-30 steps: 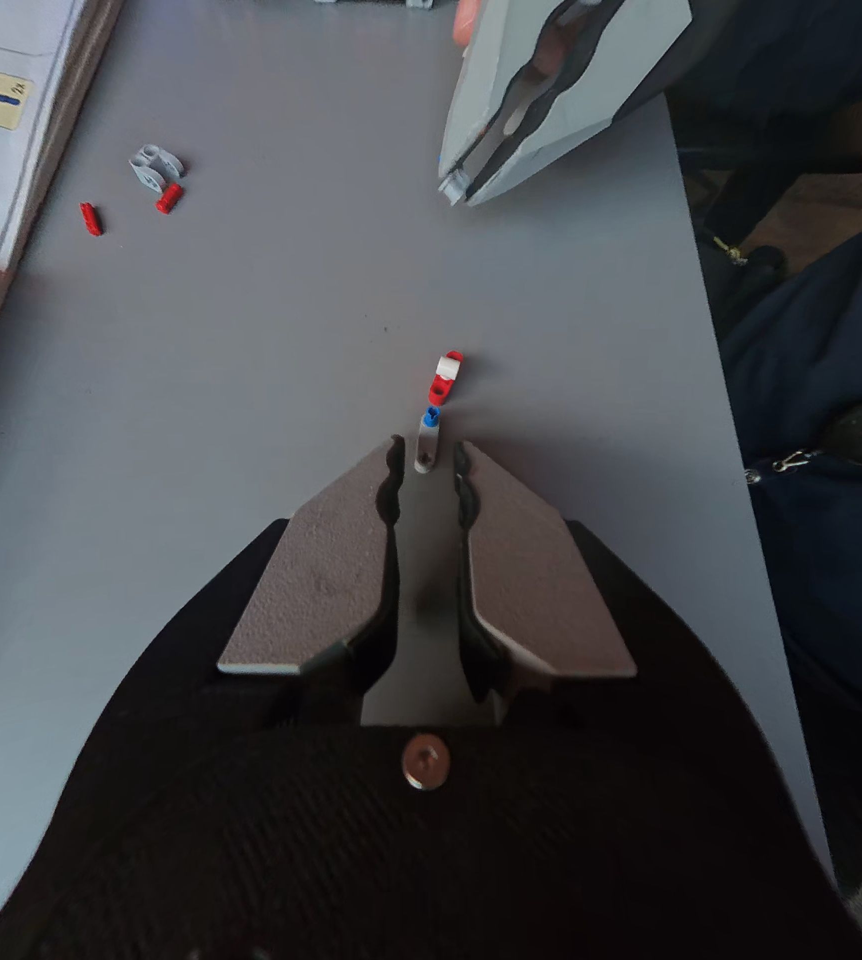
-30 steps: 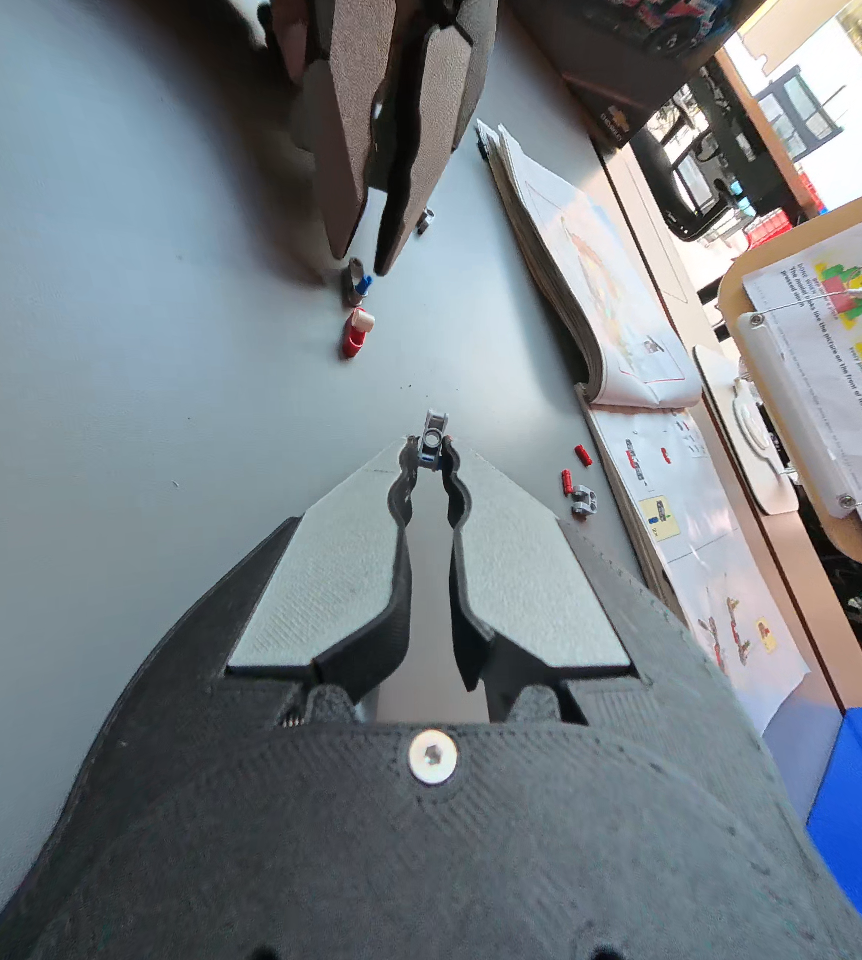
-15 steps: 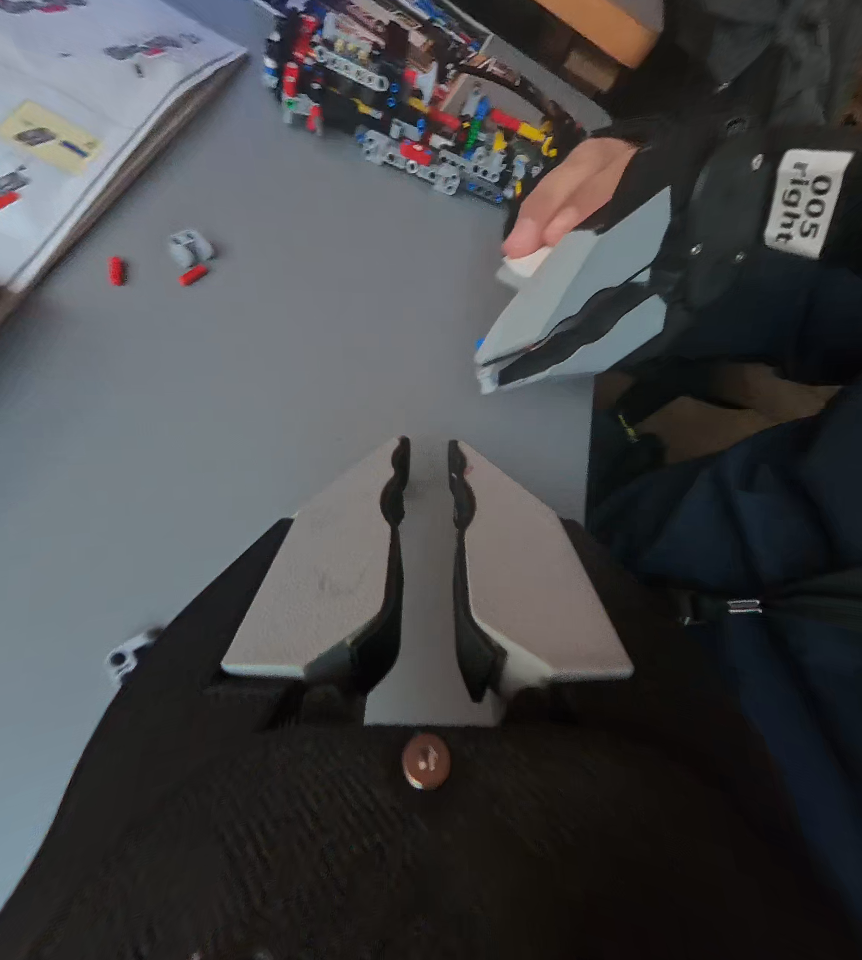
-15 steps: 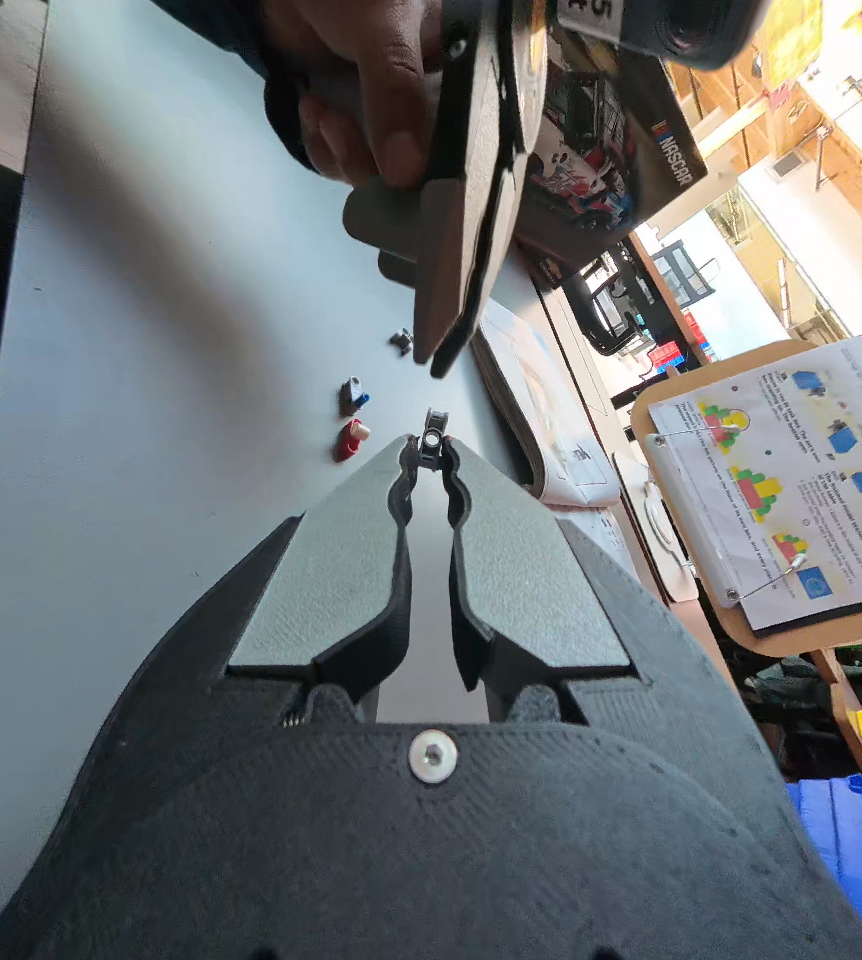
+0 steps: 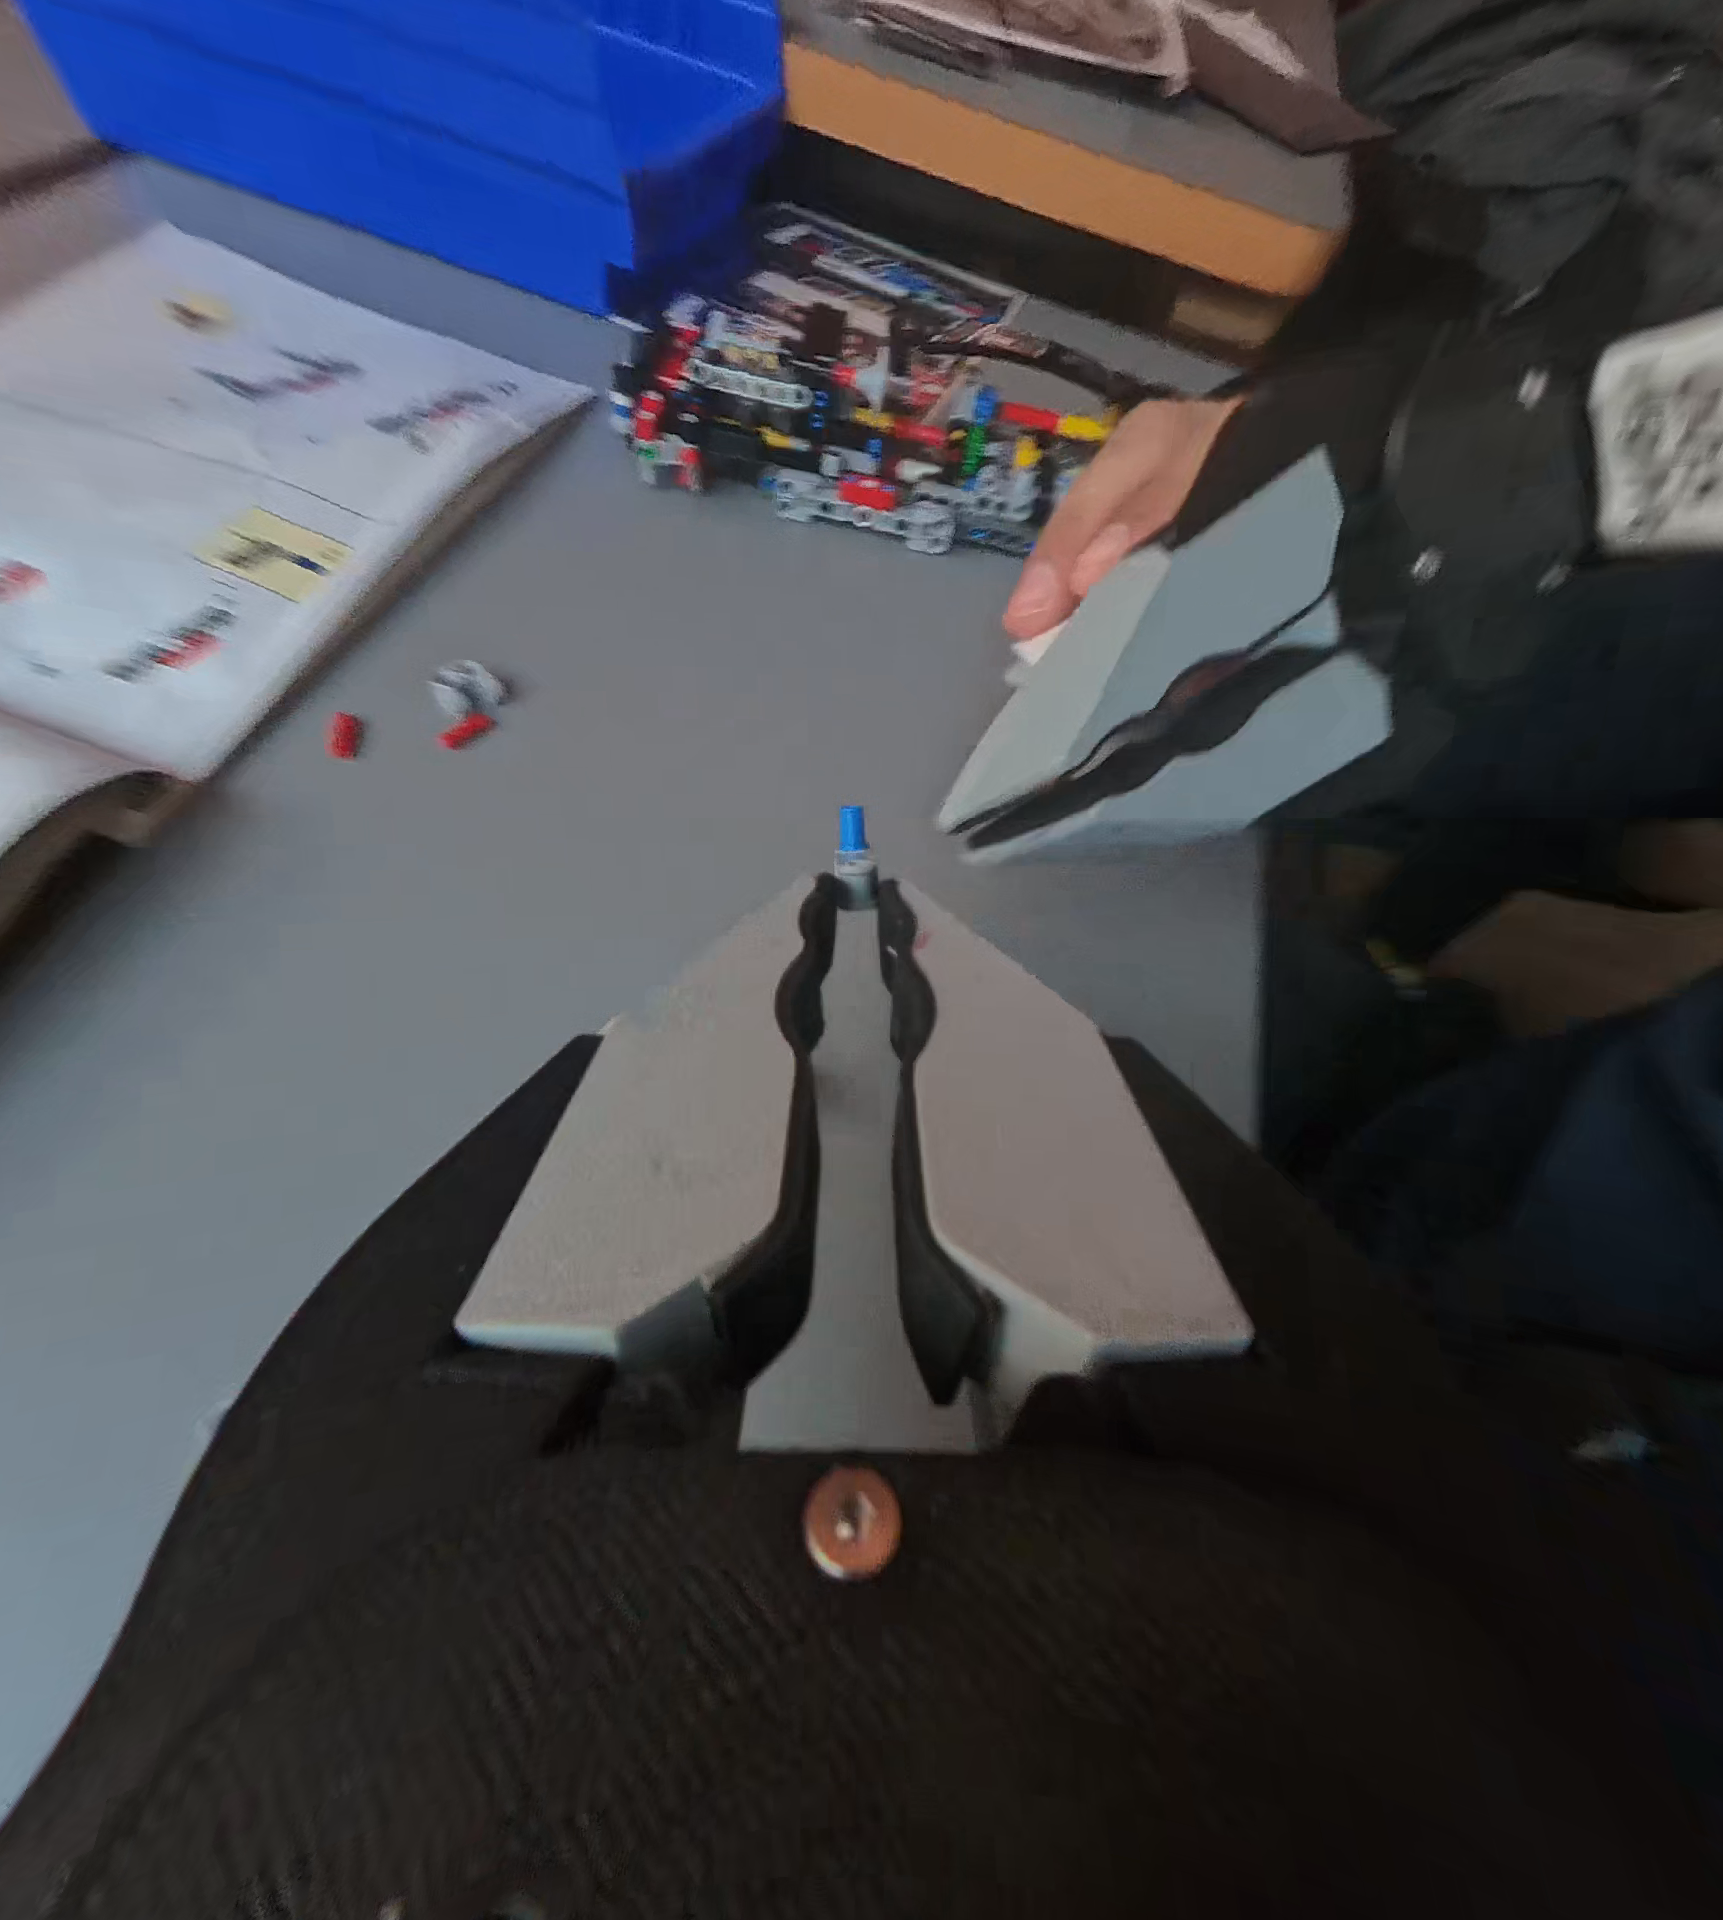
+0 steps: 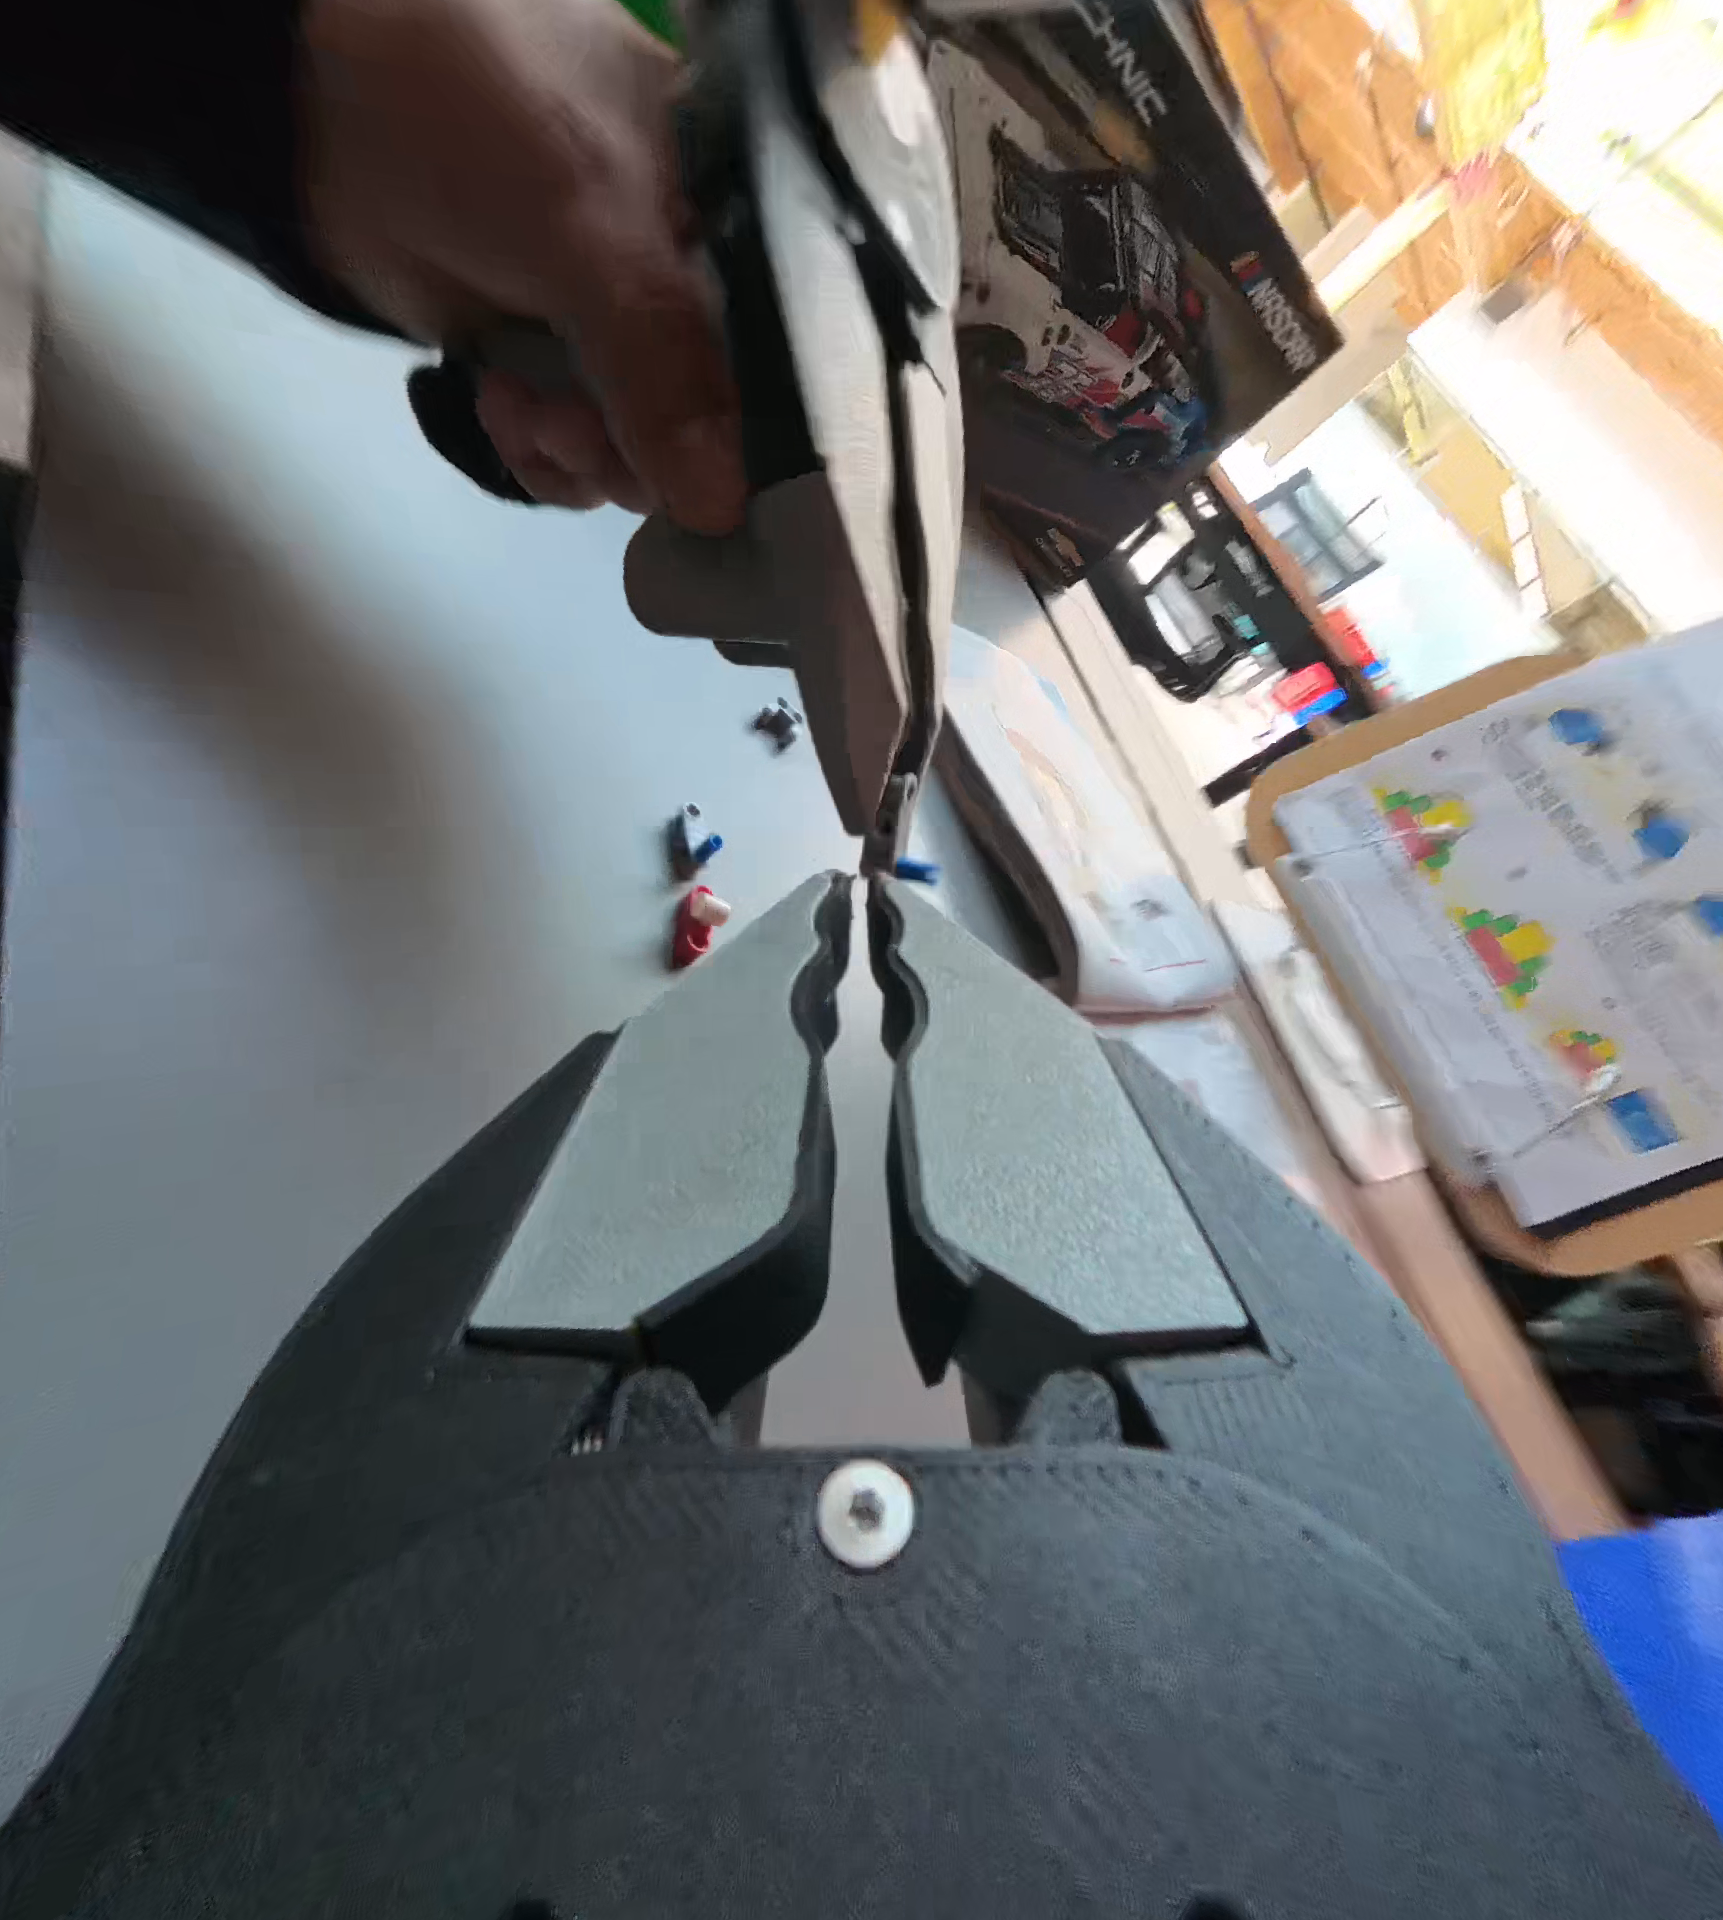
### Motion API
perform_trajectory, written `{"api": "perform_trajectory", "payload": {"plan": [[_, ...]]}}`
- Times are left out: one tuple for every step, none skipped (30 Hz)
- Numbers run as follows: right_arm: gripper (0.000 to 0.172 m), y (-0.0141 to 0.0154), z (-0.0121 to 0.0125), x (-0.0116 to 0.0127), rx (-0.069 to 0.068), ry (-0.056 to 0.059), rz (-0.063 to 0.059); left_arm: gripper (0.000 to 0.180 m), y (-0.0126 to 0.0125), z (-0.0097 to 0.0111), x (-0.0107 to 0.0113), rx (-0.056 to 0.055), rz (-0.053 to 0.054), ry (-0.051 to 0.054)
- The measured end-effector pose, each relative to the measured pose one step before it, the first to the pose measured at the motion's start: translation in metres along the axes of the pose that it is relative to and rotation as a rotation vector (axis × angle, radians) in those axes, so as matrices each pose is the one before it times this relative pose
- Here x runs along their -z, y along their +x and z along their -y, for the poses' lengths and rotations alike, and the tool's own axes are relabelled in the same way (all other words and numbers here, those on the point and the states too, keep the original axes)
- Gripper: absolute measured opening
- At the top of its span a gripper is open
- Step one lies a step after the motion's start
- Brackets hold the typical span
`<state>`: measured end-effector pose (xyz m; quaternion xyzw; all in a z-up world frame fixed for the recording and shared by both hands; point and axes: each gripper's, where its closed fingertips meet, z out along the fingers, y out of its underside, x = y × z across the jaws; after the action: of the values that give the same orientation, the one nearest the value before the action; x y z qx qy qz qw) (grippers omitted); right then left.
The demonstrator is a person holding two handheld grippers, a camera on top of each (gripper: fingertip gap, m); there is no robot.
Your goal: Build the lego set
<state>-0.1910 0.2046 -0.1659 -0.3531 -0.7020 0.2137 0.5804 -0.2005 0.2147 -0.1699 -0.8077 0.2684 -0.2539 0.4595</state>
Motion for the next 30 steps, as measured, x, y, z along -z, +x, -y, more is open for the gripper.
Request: {"api": "perform_trajectory", "payload": {"plan": [[0.0, 0.00233, -0.002, 0.0021, -0.1207, 0.013, 0.0302, 0.005, -0.00555, 0.00041, 0.00238, -0.0784, 0.0758, -0.0008], [0.0, 0.003, -0.00253, 0.00071, -0.1506, 0.0045, 0.0338, 0.005, -0.0046, 0.00013, 0.00113, -0.0706, 0.075, -0.0007], [0.003, 0.00271, -0.00157, -0.00054, -0.1671, -0.0002, 0.0372, 0.005, -0.00315, -0.00094, -0.00065, -0.0639, 0.0688, -0.0095], [0.008, 0.00158, 0.00046, -0.00151, -0.1553, 0.0035, 0.0369, 0.005, -0.00213, -0.00125, -0.00189, -0.0577, 0.0637, -0.0151], [0.012, 0.00074, 0.00007, -0.00261, -0.1298, -0.0006, 0.0321, 0.006, -0.00007, -0.00044, -0.00236, -0.0512, 0.049, -0.011], [0.013, 0.00058, -0.00257, -0.00358, -0.1085, -0.0174, 0.0265, 0.006, 0.00025, 0.00031, -0.00206, -0.039, 0.0401, -0.0099], [0.016, 0.00222, -0.00332, -0.00317, -0.0894, -0.0194, 0.0129, 0.006, -0.0003, 0.00193, -0.00087, -0.0426, 0.04, 0.0], [0.017, 0.00262, -0.00119, -0.00201, -0.0701, 0.0023, 0.0072, 0.006, -0.00155, 0.0029, 0.00046, -0.0503, 0.0471, 0.0077], [0.015, 0.0017, 0.00231, -0.00008, -0.0627, 0.0304, 0.0136, 0.006, -0.00194, 0.00196, 0.0009, -0.0587, 0.0474, 0.0042], [0.012, 0.00064, 0.00452, 0.00127, -0.0593, 0.0436, 0.0204, 0.006, -0.00097, 0.00053, 0.00084, -0.0625, 0.0419, -0.0018], [0.009, -0.00131, 0.00445, 0.0011, -0.0526, 0.0389, 0.0319, 0.006, 0.00094, -0.00003, 0.00065, -0.0585, 0.0307, -0.0037], [0.008, -0.00228, 0.00361, 0.00042, -0.0454, 0.0264, 0.0354, 0.005, 0.0025, -0.00044, 0.00036, -0.0479, 0.0199, -0.0049], [0.008, -0.00025, 0.0016, -0.00054, -0.0279, 0.0113, 0.0151, 0.005, 0.00363, -0.00107, -0.00027, -0.0369, 0.0086, -0.0081], [0.007, 0.00106, -0.00034, -0.00134, -0.01, -0.0036, -0.0011, 0.005, 0.00337, -0.00092, -0.00053, -0.0278, 0.0056, -0.006], [0.007, 0.0, -0.00014, -0.00166, 0.0033, -0.0035, -0.0016, 0.005, 0.00279, -0.00082, -0.0005, -0.025, 0.0057, -0.0062], [0.007, -0.00027, -0.00019, -0.0016, 0.0059, -0.0024, -0.0019, 0.005, 0.00163, -0.00028, -0.00015, -0.0232, 0.0078, -0.0047], [0.007, 0.00025, -0.00127, -0.00183, 0.0021, -0.0091, -0.0025, 0.005, 0.00074, 0.00002, 0.00005, -0.0202, 0.0087, -0.0032], [0.005, -0.00007, -0.00178, -0.00169, -0.0016, -0.011, 0.0031, 0.005, 0.00066, 0.00035, 0.00021, -0.0152, 0.0034, -0.0018], [0.001, -0.00164, -0.00046, -0.00122, -0.0042, -0.0004, 0.0147, 0.005, 0.00014, 0.00041, 0.00033, -0.0101, 0.0041, -0.001], [0.0, -0.00284, 0.00007, -0.00075, -0.0076, 0.0027, 0.0239, 0.005, -0.00056, 0.00035, 0.00054, -0.0109, 0.008, 0.0009], [0.0, -0.00339, 0.00046, -0.00072, -0.0109, 0.0053, 0.0293, 0.005, -0.00063, 0.00027, 0.0006, -0.0152, 0.008, 0.0005], [0.0, -0.00259, 0.00075, -0.00075, -0.0153, 0.0081, 0.0254, 0.005, -0.00061, 0.00046, 0.0005, -0.016, 0.0083, 0.0014], [0.0, -0.00109, -0.00031, -0.00083, -0.0134, 0.0017, 0.0159, 0.005, -0.00078, 0.00071, 0.00062, -0.0142, 0.0099, 0.0033], [0.0, -0.00132, -0.00054, -0.00101, -0.0059, -0.001, 0.0163, 0.005, -0.00088, 0.0007, 0.00061, -0.0121, 0.01, 0.0046], [0.0, -0.00101, 0.00075, -0.00029, -0.0068, 0.0084, 0.0143, 0.006, -0.00108, -0.00026, 0.0004, -0.0082, 0.0107, 0.0016], [0.0, -0.00096, 0.00155, 0.00016, -0.0091, 0.0132, 0.0132, 0.005, -0.00088, -0.00057, 0.00029, -0.003, 0.006, 0.0034], [0.0, 0.00073, 0.00089, 0.00066, -0.0043, 0.0072, 0.0015, 0.006, -0.00011, -0.0018, 0.00002, 0.0099, -0.0054, -0.0017], [0.0, 0.00412, -0.00022, 0.00196, 0.0127, -0.0065, -0.0283, 0.006, 0.00067, -0.00258, -0.00045, 0.0295, -0.0214, -0.0028], [0.009, 0.003, 0.00019, 0.00335, 0.0434, -0.0152, -0.028, 0.005, 0.00113, -0.00374, -0.00065, 0.0533, -0.04, -0.0067], [0.02, 0.0005, 0.00007, 0.00411, 0.0755, -0.0269, -0.0225, 0.005, 0.00237, -0.00356, -0.00051, 0.0593, -0.0596, -0.0052]]}}
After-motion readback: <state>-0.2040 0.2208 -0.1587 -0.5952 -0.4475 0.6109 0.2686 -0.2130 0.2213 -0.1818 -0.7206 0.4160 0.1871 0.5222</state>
